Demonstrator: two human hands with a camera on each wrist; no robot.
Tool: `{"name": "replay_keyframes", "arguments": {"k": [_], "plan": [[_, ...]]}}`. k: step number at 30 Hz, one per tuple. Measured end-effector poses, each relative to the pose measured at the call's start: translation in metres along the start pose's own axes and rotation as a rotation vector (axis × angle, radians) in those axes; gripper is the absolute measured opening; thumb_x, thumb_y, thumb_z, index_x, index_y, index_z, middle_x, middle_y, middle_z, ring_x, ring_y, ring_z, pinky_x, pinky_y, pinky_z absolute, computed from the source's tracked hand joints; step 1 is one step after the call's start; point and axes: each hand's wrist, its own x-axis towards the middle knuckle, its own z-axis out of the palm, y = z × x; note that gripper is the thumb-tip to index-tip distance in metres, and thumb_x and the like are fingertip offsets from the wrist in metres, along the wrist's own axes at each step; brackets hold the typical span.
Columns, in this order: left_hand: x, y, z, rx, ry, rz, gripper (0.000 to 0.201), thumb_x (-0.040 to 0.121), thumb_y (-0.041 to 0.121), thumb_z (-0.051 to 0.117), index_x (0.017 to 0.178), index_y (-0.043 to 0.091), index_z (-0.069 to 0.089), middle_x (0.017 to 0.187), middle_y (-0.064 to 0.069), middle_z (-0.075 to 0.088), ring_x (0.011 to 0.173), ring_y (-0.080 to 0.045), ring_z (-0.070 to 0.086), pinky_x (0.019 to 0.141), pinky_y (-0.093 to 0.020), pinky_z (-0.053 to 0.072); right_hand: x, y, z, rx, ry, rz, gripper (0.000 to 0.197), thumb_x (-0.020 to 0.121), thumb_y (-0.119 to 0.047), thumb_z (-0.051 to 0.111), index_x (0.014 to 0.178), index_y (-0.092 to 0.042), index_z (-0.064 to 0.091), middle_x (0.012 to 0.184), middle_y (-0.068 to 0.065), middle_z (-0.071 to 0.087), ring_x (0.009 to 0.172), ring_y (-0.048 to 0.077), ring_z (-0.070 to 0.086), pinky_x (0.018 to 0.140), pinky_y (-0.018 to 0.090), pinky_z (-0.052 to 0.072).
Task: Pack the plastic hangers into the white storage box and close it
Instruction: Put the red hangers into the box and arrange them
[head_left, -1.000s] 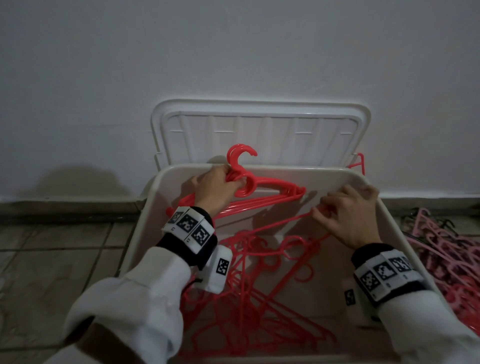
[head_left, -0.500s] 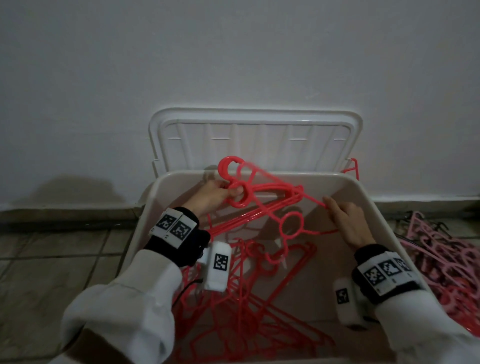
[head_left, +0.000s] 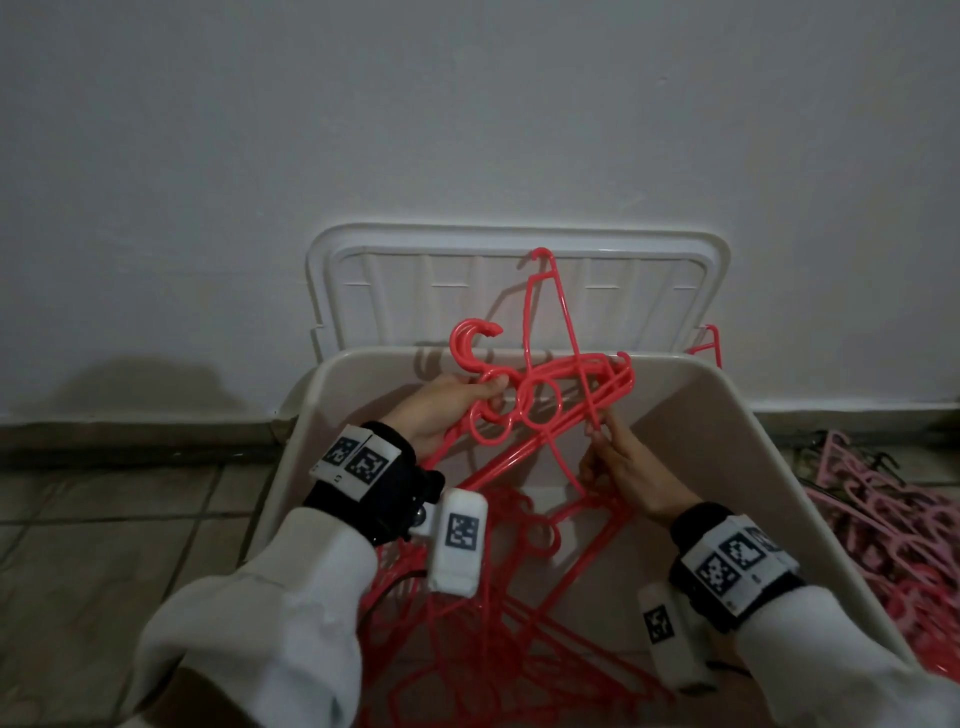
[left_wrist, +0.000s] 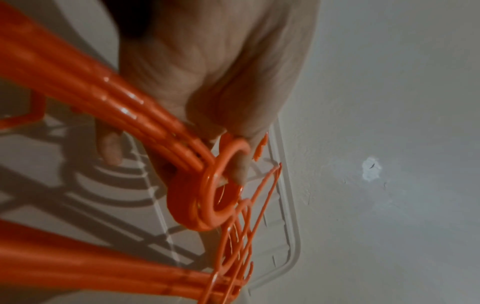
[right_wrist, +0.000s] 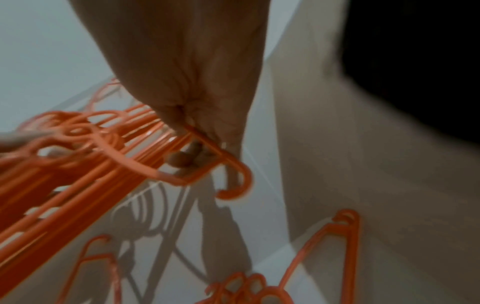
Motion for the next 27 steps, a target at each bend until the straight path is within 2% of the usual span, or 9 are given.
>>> {"name": "replay_keyframes", "arguments": {"k": [2,6,8,11,14,17,21,24,27], "plan": [[-0.001,0.0,0.001,-0.042,-0.012,-0.034,0.014,0.094,0.012,0.051,0.089,0.01,0.064,0.068,-0.001,0.057,0.048,-0.004,0.056,0.047,-0.015,0.049,-0.002,-0.003,0.003,-0.034,-0.025,0.03,0.013,0.102,-0.014,0.027,0.111,-0.022,0.029,0.071,0.006,0.06,0.06,0.018,0.058,0.056,0.021,0.05],[-0.002,0.002,0.002,-0.085,-0.05,-0.059,0.015,0.094,0.014,0.05,0.089,0.012,0.064,0.053,0.005,0.061,0.043,-0.002,0.056,0.043,-0.014,0.047,-0.006,-0.01,0.017,0.012,-0.21,0.21,0.016,0.097,0.003,0.021,0.098,-0.013,0.018,0.089,0.02,0.061,0.065,0.026,0.061,0.056,0.027,0.049],[-0.004,0.004,0.003,-0.125,-0.081,-0.086,0.017,0.094,0.018,0.05,0.087,0.013,0.065,0.051,0.005,0.061,0.043,-0.002,0.056,0.043,-0.014,0.048,-0.01,-0.012,0.021,0.068,-0.288,0.266,0.018,0.096,0.006,0.024,0.097,-0.012,0.023,0.098,0.019,0.059,0.07,0.021,0.06,0.061,0.026,0.045],[-0.005,0.005,0.004,-0.16,-0.136,-0.113,0.021,0.096,0.022,0.047,0.086,0.013,0.063,0.055,0.004,0.063,0.046,-0.003,0.059,0.049,-0.015,0.05,-0.012,-0.014,0.018,0.22,-0.294,0.287,0.026,0.095,0.005,0.038,0.088,-0.02,0.038,0.112,0.022,0.053,0.08,0.021,0.061,0.07,0.026,0.051],[-0.007,0.005,0.007,-0.138,-0.142,-0.11,0.024,0.095,0.025,0.047,0.081,0.011,0.061,0.055,0.003,0.063,0.049,-0.005,0.059,0.053,-0.017,0.05,-0.012,-0.017,0.016,0.518,-0.249,0.302,0.026,0.098,0.002,0.033,0.083,-0.019,0.032,0.101,0.02,0.065,0.076,0.023,0.068,0.067,0.03,0.057],[-0.005,0.001,0.01,-0.133,-0.128,-0.073,0.025,0.085,0.035,0.056,0.083,0.012,0.063,0.06,0.002,0.062,0.054,-0.007,0.055,0.06,-0.021,0.045,-0.014,-0.024,0.022,0.606,-0.287,0.307,0.02,0.099,-0.002,0.032,0.089,-0.014,0.044,0.083,0.007,0.073,0.071,0.017,0.07,0.067,0.031,0.057],[-0.004,-0.001,0.012,-0.13,-0.131,-0.004,0.016,0.085,0.022,0.06,0.094,0.01,0.066,0.071,0.002,0.065,0.06,-0.007,0.059,0.059,-0.019,0.05,-0.014,-0.026,0.031,0.6,-0.372,0.298,0.012,0.099,-0.011,0.038,0.108,-0.015,0.045,0.084,0.008,0.073,0.078,0.022,0.071,0.069,0.034,0.059],[-0.005,-0.002,0.012,-0.039,-0.095,0.017,0.005,0.084,0.013,0.063,0.088,0.013,0.067,0.075,0.004,0.07,0.07,-0.008,0.063,0.068,-0.021,0.051,-0.014,-0.029,0.03,0.467,-0.478,0.217,0.011,0.096,-0.012,0.047,0.1,-0.01,0.056,0.086,0.008,0.074,0.079,0.017,0.072,0.07,0.025,0.058],[-0.005,-0.001,0.013,0.005,-0.099,0.039,0.014,0.081,0.002,0.066,0.093,0.009,0.067,0.079,0.003,0.07,0.07,-0.007,0.065,0.066,-0.017,0.053,-0.013,-0.031,0.032,0.356,-0.497,0.139,0.016,0.094,-0.009,0.05,0.088,-0.008,0.065,0.082,0.002,0.074,0.073,0.012,0.071,0.067,0.019,0.054]]}}
